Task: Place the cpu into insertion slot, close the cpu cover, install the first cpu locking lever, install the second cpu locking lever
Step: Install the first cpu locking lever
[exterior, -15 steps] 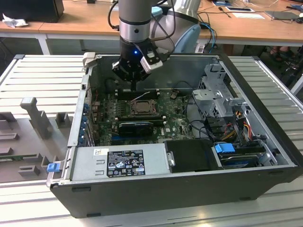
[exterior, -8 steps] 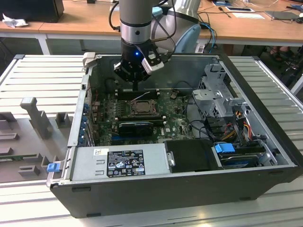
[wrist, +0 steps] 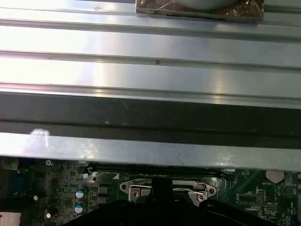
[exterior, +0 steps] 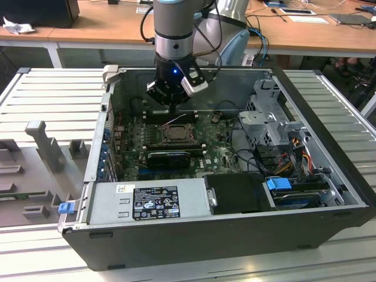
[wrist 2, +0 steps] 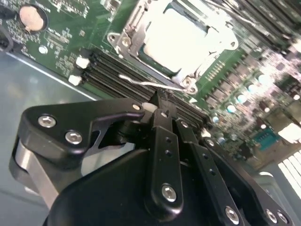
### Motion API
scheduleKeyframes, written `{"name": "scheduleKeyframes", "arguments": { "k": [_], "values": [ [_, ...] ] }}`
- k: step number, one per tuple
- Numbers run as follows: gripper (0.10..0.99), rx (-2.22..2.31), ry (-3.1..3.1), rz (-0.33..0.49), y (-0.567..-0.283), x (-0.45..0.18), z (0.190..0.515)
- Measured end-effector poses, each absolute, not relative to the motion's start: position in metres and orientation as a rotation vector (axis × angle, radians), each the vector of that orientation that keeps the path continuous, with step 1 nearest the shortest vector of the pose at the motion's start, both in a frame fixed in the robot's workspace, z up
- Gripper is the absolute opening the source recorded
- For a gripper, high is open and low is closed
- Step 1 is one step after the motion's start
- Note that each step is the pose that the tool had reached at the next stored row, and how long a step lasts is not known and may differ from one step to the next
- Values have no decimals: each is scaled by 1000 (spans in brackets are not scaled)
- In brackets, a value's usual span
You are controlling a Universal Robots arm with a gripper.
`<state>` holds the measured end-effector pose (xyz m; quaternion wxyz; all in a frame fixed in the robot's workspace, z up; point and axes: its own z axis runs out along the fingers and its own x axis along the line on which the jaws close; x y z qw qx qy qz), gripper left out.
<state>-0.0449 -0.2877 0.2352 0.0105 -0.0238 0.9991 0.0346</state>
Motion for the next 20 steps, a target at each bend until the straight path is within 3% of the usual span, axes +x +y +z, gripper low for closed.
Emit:
{"name": "scheduleKeyframes", "arguments": {
  "k": [20],
  "values": [
    [106,-74,3128,109,-281,-33,226]
  ]
}}
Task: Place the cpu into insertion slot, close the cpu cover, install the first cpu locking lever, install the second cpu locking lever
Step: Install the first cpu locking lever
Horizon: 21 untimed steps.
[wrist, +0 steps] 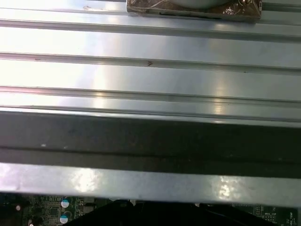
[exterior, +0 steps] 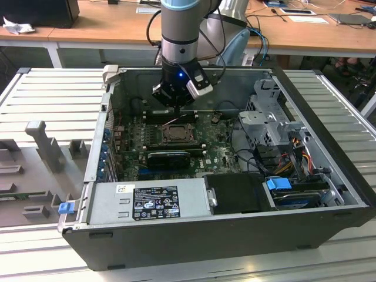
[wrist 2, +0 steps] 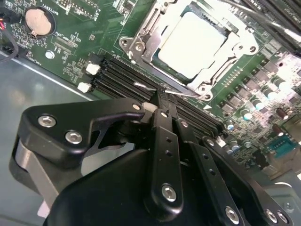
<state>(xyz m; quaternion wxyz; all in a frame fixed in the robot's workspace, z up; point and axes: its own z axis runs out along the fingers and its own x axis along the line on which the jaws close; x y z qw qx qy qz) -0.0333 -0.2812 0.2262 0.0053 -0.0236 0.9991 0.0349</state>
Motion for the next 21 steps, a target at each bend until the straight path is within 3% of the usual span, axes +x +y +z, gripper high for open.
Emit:
{"name": "scheduleKeyframes", "arguments": {
  "k": [21],
  "values": [
    [106,-74,3132,109,-281,-17,207]
  ]
}}
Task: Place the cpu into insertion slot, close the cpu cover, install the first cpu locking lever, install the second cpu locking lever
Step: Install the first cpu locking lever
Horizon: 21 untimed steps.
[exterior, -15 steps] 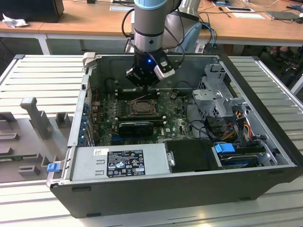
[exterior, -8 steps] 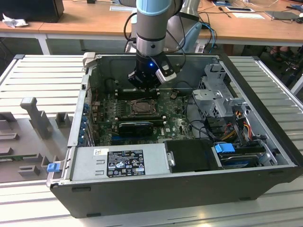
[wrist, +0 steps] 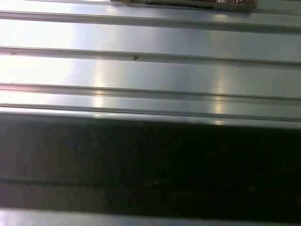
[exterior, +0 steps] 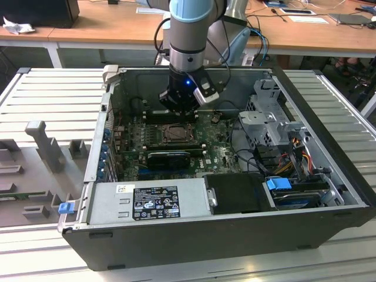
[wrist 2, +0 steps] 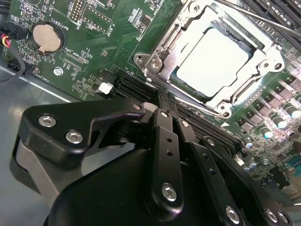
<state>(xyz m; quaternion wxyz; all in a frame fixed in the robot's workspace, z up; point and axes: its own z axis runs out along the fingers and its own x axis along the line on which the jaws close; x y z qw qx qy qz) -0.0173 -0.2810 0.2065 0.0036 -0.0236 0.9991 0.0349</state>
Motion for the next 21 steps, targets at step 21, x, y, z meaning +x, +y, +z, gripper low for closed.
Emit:
{"name": "scheduleKeyframes", "arguments": {
  "k": [21],
  "values": [
    [106,-74,3131,124,-282,-17,201]
  ]
}}
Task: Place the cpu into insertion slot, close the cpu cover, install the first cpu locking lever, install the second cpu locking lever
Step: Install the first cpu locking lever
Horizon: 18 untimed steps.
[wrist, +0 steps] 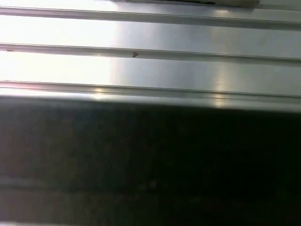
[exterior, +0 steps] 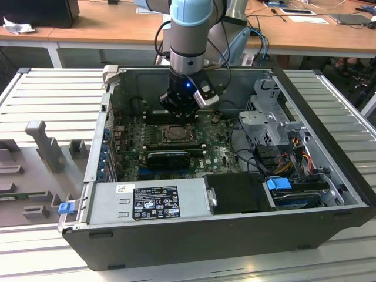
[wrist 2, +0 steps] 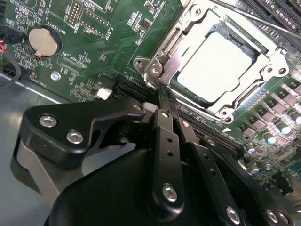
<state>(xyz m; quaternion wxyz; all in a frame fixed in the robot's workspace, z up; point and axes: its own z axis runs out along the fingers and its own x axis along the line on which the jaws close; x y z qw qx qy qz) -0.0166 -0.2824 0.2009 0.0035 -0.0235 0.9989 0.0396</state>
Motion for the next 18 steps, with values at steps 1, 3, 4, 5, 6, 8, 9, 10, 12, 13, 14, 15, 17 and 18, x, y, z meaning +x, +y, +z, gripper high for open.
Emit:
{"name": "scheduleKeyframes", "arguments": {
  "k": [1,3,4,5,6,8,9,10,12,13,14,15,17,18],
  "values": [
    [106,-74,3131,127,-282,-17,201],
    [106,-73,3131,129,-282,-17,201],
    [106,-74,3131,129,-282,-17,203],
    [106,-74,3131,128,-282,-17,206],
    [106,-74,3131,128,-282,-17,210],
    [106,-74,3131,126,-282,-17,214],
    [106,-74,3131,126,-283,-17,215],
    [106,-74,3131,126,-284,-17,215],
    [106,-74,3131,126,-285,-17,215],
    [106,-74,3131,126,-285,-17,215],
    [106,-74,3131,126,-286,-17,215],
    [106,-74,3131,126,-286,-17,215],
    [106,-74,3131,126,-288,-17,215],
    [106,-74,3131,126,-288,-17,215]
  ]
}}
